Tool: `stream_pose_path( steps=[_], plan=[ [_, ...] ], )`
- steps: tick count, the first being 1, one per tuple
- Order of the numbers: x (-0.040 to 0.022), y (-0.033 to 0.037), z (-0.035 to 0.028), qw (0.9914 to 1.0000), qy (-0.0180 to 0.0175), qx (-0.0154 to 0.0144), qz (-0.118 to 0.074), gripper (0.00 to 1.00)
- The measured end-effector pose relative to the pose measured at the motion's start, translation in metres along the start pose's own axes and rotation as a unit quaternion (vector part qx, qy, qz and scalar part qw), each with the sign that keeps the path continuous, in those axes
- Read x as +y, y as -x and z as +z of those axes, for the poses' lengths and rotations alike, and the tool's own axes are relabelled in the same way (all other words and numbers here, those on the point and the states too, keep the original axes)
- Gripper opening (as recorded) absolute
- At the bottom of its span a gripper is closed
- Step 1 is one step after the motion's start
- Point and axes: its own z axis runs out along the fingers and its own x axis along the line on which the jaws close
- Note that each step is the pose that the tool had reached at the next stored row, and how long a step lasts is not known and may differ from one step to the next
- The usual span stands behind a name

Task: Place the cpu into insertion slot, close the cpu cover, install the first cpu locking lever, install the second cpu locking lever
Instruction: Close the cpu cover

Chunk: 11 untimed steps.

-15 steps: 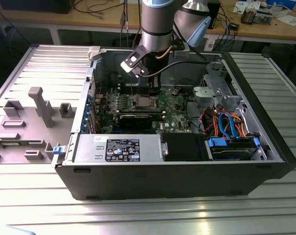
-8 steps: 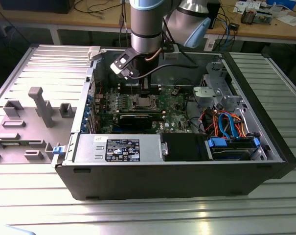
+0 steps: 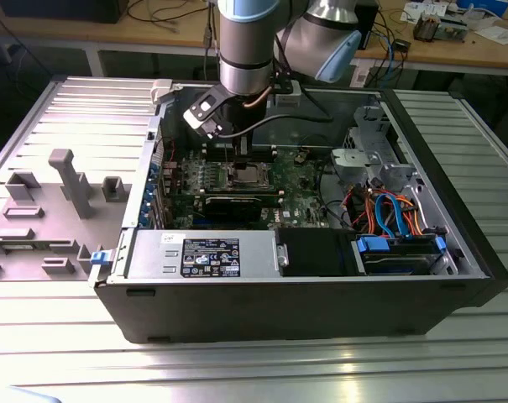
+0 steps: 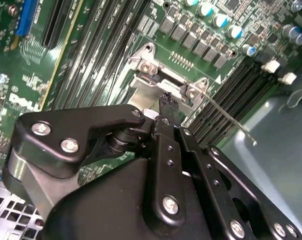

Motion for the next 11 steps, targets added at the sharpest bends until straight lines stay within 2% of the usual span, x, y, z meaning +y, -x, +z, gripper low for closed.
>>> stream_pose_path(
  steps=[6,8,11],
  plan=[
    [-0.0027,0.0003,0.0144,1.0,-0.001,0.0,0.0,0.11],
    [-0.0029,0.0005,0.0163,1.0,-0.0026,-0.0003,0.0,0.11],
    [-0.0027,0.0003,0.0159,1.0,-0.0023,0.0003,0.0,0.11]
  ],
)
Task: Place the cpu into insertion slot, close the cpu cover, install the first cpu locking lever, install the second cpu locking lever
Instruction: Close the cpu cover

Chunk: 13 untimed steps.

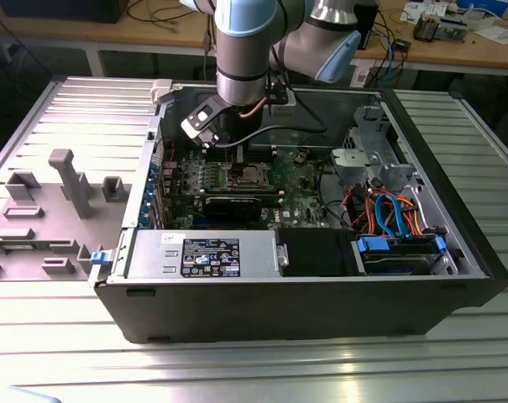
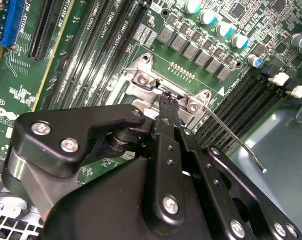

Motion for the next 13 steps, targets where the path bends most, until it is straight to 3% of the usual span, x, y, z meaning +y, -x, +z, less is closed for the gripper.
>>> stream_pose_path(
  steps=[4,9,13],
  plan=[
    [0.0018,0.0,-0.002,1.0,-0.0002,-0.0009,0.0,0.11],
    [0.0207,0.0001,-0.0021,1.0,-0.0002,-0.002,0.0,0.11],
    [0.0229,0.0002,-0.0021,1.0,-0.0002,-0.0027,0.0,0.11]
  ],
)
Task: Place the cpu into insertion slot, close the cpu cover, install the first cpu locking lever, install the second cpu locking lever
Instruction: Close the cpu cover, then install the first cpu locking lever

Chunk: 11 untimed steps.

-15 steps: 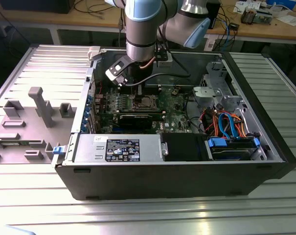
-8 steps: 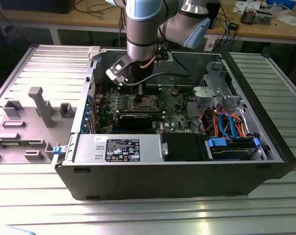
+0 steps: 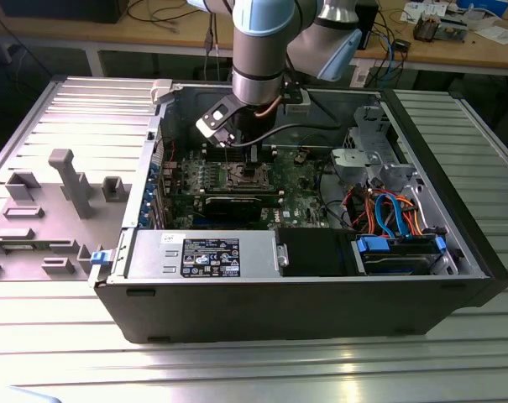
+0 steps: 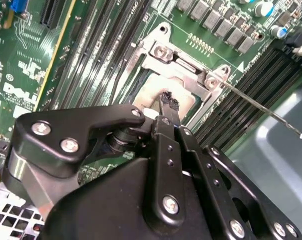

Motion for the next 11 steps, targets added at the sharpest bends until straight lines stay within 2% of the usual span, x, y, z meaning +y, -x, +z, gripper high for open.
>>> stream_pose_path(
  steps=[11],
  plan=[
    [0.0001,-0.0001,0.0,1.0,0.0,-0.0006,0.0,0.11]
  ],
)
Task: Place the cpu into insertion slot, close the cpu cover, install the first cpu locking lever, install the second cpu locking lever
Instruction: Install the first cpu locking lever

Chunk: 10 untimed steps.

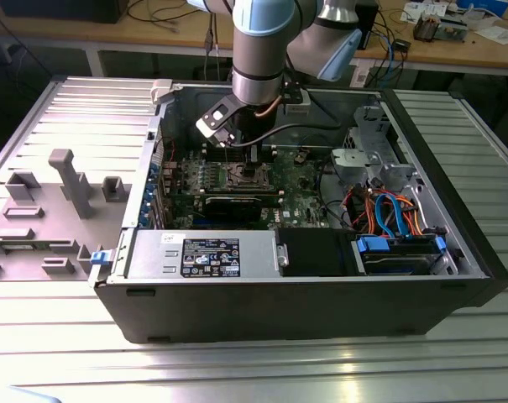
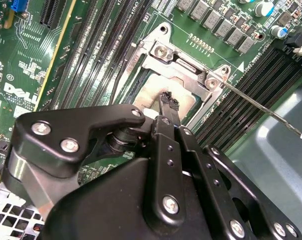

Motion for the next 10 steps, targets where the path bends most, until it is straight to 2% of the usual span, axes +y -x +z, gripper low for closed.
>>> stream_pose_path(
  steps=[5,8,10],
  plan=[
    [0.0,-0.0001,-0.0025,1.0,0.0,0.0,0.0,0.11],
    [0.0,-0.0002,-0.0064,1.0,0.0,0.0,0.0,0.11],
    [0.0,-0.0003,-0.0127,1.0,0.0,0.0,0.0,0.11]
  ],
)
